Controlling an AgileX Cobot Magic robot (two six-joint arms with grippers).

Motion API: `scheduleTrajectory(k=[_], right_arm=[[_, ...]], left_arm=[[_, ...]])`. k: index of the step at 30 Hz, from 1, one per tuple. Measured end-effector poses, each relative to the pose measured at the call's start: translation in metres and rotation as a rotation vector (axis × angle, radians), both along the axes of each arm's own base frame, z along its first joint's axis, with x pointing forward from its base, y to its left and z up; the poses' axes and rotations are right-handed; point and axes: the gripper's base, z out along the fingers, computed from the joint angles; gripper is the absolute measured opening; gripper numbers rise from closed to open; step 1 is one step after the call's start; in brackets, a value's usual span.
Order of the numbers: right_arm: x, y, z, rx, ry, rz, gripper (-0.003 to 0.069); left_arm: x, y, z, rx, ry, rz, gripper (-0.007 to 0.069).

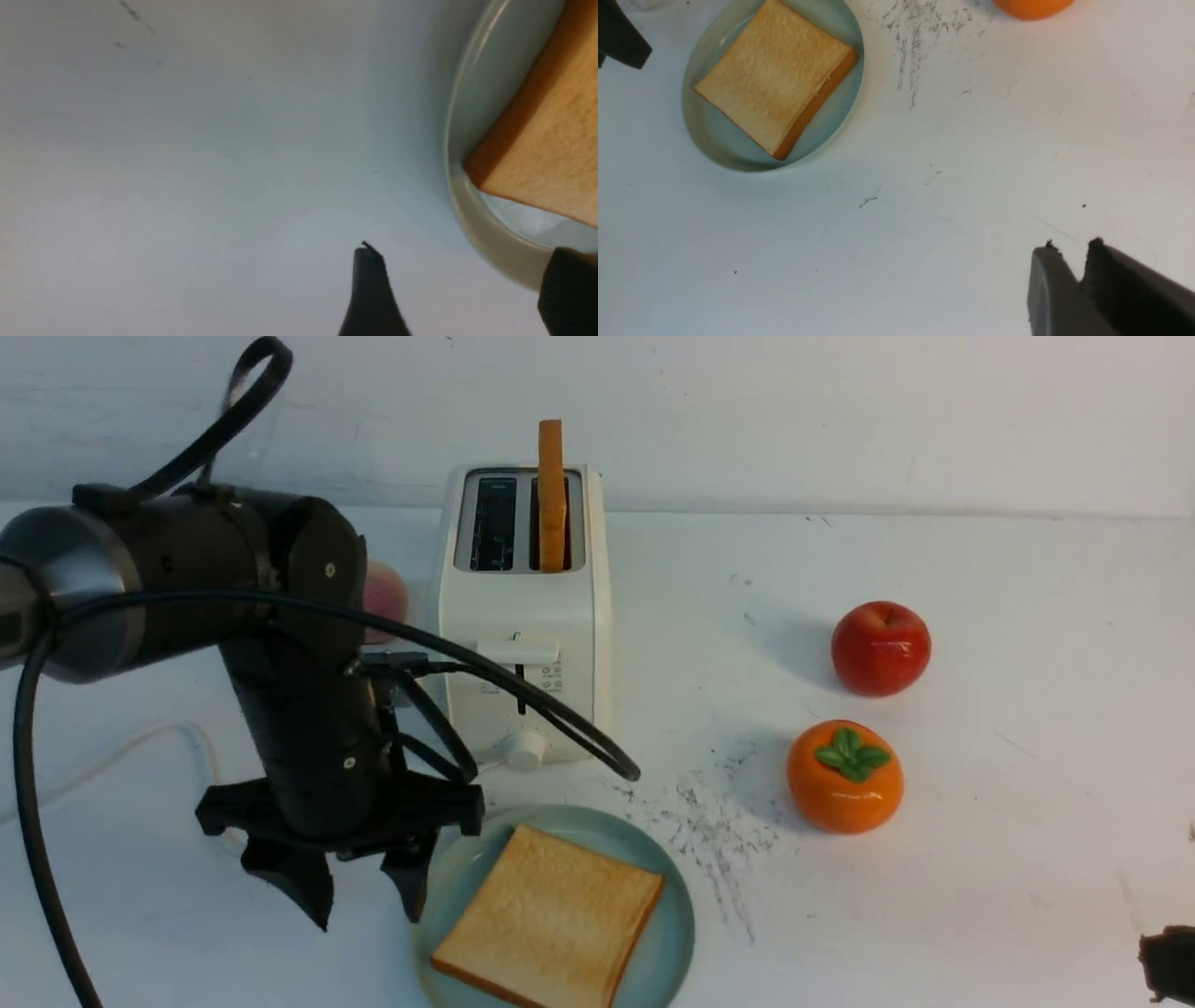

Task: Take toasted bread from bread machine on white table place on plate.
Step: 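Grasp the toast slice in the toaster and pull it up out of the slot with the right gripper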

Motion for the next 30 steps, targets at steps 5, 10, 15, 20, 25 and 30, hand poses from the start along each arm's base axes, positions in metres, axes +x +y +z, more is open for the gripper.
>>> scheduleTrajectory(k=[5, 10, 15, 20, 25, 30], right_arm=[[0.012, 0.007, 0.022, 0.082, -0.025, 0.035, 0.0118], [0.042, 0.023, 0.053, 0.171, -0.011, 0.195, 0.0030], [0.074, 0.052, 0.071, 0.206, -0.009, 0.355, -0.0003], [0.113, 0.108, 0.073, 0.135, 0.040, 0.447, -0.0002], [0.167, 0.175, 0.064, -0.030, 0.039, 0.401, 0.0012], [0.207, 0.216, 0.057, -0.102, -0.007, 0.296, 0.0096]], left_arm=[[-0.012, 0.015, 0.035, 0.066, -0.112, -0.028, 0.0198], [-0.032, 0.034, 0.074, 0.143, -0.240, -0.025, -0.0014], [-0.043, 0.060, 0.098, 0.126, -0.311, 0.067, -0.0014], [-0.040, 0.101, 0.103, 0.046, -0.298, 0.229, -0.0014], [-0.034, 0.131, 0.105, -0.052, -0.333, 0.370, -0.0014], [-0.034, 0.140, 0.105, -0.061, -0.340, 0.372, -0.0014]])
